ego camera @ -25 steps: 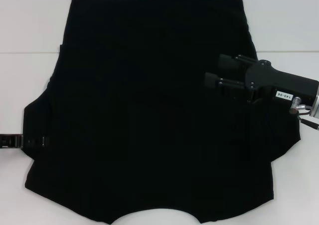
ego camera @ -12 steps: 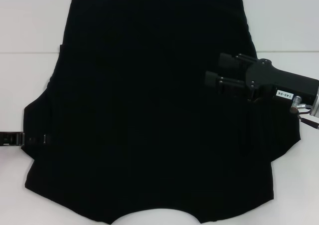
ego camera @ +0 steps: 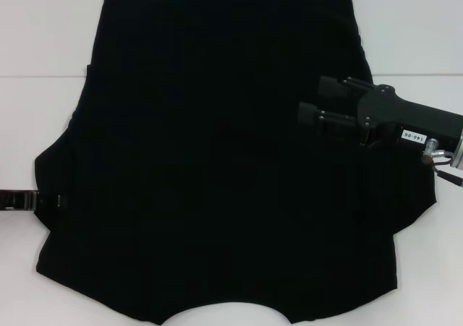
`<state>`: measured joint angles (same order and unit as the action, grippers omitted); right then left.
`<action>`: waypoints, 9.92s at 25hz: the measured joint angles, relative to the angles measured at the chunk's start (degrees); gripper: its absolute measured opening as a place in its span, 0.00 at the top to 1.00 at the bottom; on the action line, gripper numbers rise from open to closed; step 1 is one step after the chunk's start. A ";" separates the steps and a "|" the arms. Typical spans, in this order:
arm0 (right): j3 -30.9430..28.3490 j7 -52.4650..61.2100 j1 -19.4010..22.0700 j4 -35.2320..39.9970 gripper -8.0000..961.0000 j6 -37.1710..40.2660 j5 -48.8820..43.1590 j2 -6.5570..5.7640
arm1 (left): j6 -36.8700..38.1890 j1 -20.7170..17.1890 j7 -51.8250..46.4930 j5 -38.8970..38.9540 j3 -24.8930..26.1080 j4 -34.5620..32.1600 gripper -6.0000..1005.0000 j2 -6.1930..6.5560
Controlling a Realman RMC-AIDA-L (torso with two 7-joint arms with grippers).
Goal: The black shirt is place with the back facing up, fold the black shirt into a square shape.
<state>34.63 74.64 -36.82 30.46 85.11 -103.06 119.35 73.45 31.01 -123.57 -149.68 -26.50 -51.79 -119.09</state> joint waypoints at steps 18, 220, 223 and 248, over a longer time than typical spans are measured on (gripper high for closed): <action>0.00 -0.23 0.00 -0.14 0.13 0.32 0.15 -0.09 | -1.34 0.02 0.34 -0.17 0.04 -0.04 0.94 0.00; -1.77 -0.25 -0.27 -4.71 0.19 -2.74 2.51 -0.61 | 11.39 4.89 15.94 20.06 -3.74 7.50 0.83 -2.72; -1.96 2.57 -0.33 -4.44 0.19 -5.26 2.48 -1.52 | 16.22 4.63 17.89 25.63 -3.58 7.35 0.78 -2.37; -1.79 59.09 3.54 7.55 0.20 -6.70 -25.86 -11.21 | 13.70 2.22 51.26 36.88 -4.34 15.59 0.06 -3.28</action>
<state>32.84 133.73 -33.29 38.01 78.41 -128.92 108.14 87.15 33.23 -72.31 -112.80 -30.83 -36.19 -122.38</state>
